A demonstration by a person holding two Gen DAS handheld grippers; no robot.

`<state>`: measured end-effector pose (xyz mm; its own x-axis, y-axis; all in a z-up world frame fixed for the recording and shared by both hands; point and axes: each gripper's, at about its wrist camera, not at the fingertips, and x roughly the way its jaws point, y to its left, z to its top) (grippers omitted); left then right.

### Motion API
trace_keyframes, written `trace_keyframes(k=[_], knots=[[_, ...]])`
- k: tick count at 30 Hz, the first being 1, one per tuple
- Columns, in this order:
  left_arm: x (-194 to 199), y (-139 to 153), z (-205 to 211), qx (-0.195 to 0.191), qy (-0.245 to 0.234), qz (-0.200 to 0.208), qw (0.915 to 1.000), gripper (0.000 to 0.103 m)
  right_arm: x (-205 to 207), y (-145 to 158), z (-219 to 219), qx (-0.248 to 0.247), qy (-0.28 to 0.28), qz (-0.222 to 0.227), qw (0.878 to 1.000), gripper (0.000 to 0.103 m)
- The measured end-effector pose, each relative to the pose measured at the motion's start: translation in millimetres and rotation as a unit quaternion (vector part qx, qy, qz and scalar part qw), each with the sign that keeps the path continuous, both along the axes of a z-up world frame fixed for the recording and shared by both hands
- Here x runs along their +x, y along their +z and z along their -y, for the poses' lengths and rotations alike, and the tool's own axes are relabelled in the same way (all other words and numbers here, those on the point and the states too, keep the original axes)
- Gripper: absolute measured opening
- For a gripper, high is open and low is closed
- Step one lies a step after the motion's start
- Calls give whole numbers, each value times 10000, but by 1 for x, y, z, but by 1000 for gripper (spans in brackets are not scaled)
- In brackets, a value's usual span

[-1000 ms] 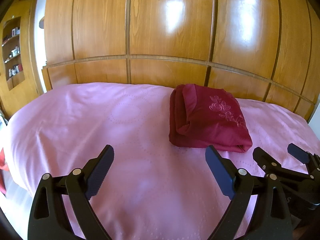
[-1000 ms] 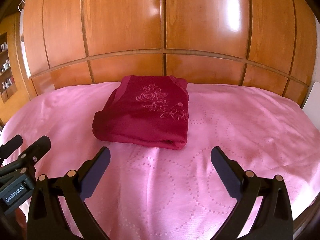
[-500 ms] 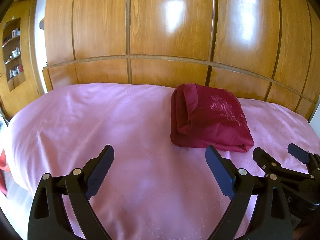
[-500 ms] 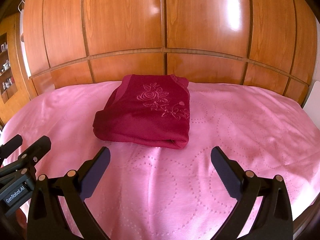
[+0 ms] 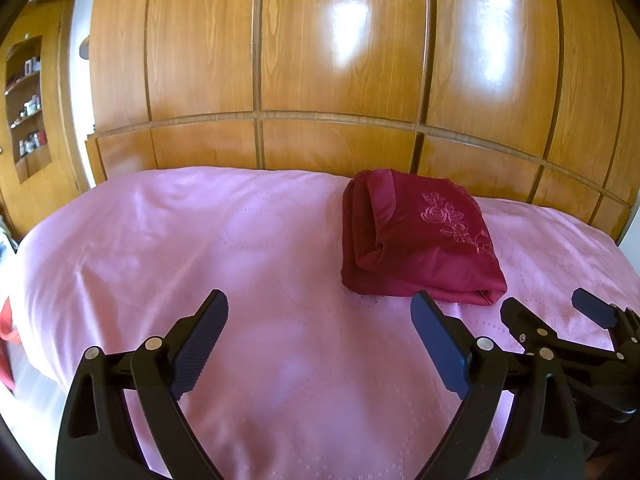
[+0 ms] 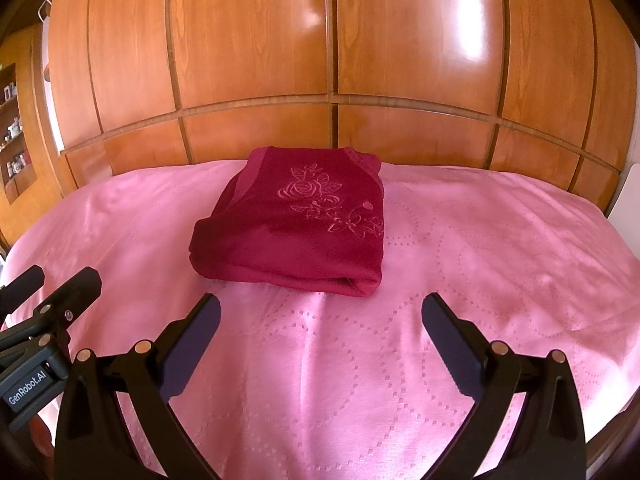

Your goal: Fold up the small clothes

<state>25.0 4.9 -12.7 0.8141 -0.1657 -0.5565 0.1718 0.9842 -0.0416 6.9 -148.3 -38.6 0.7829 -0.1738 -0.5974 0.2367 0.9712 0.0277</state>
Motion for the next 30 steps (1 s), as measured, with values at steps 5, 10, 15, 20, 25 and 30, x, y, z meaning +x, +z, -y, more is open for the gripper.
trace_keyframes(k=[5, 10, 15, 20, 25, 30], knots=[[-1, 1, 0, 24, 12, 17, 10000, 92, -1, 0, -1, -3, 4, 14, 10000, 100], [-3, 1, 0, 29, 37, 38, 10000, 92, -1, 0, -1, -10, 3, 18, 10000, 100], [-6, 3, -1, 40, 42, 82, 9999, 92, -1, 0, -2, -6, 0, 17, 10000, 100], [-7, 5, -2, 49, 52, 105, 9999, 92, -3, 0, -3, -4, -10, 10, 10000, 100], [-8, 6, -4, 62, 90, 176, 9998, 92, 0, -1, -2, 1, 12, -19, 10000, 100], [-3, 5, -6, 100, 68, 60, 9999, 92, 2, -1, 2, 2, 11, -19, 10000, 100]])
